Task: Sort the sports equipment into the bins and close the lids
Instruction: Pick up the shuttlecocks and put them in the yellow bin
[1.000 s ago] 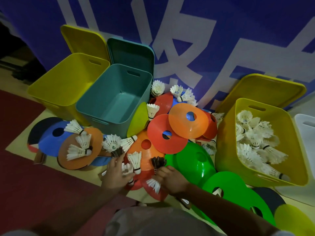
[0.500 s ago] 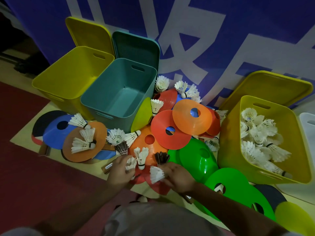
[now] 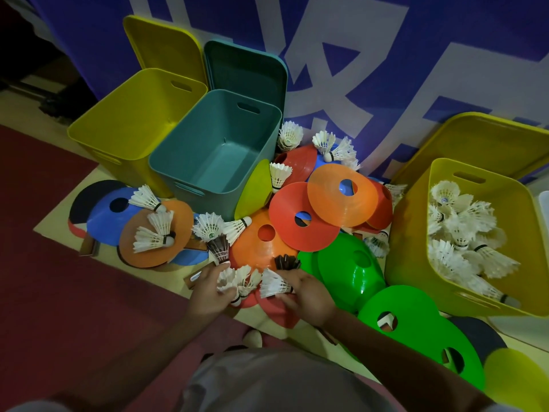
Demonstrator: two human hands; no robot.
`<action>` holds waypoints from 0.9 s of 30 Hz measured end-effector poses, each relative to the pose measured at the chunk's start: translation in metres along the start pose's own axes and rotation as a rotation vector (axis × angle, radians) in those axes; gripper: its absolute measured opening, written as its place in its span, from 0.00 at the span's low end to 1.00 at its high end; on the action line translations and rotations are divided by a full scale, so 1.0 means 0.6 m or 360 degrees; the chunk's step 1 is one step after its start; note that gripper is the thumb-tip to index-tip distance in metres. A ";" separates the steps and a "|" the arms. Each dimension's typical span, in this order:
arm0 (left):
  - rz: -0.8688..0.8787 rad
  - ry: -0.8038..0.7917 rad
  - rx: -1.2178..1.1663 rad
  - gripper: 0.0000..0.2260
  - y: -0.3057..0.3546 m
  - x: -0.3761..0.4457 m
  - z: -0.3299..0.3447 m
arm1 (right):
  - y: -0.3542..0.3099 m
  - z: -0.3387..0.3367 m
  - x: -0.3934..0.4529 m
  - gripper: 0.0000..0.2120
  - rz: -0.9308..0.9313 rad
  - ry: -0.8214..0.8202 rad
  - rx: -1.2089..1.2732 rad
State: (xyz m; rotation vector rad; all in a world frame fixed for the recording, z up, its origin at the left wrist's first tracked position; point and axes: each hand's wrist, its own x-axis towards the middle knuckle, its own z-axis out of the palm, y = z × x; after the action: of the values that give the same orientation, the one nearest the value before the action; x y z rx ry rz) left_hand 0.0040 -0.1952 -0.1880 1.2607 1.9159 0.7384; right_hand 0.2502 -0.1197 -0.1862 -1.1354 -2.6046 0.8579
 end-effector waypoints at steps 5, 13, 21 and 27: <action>0.0060 0.0027 -0.0010 0.33 -0.007 -0.005 0.003 | -0.012 0.001 -0.002 0.24 0.0073 0.0036 0.0095; 0.0087 0.0151 -0.0132 0.32 -0.007 -0.024 -0.004 | -0.023 -0.005 -0.006 0.21 0.0182 0.0092 0.0225; 0.0076 0.0179 -0.0129 0.30 0.005 -0.026 -0.009 | -0.020 -0.004 -0.015 0.21 0.0279 0.0146 0.0258; 0.0027 0.0139 -0.0164 0.26 0.021 -0.013 -0.004 | -0.015 -0.007 -0.020 0.20 0.0343 0.0176 0.0270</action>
State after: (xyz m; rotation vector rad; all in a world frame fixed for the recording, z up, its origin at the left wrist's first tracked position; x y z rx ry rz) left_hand 0.0107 -0.1984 -0.1751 1.2002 1.9126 0.9028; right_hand 0.2546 -0.1311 -0.1767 -1.3885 -2.3022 1.0050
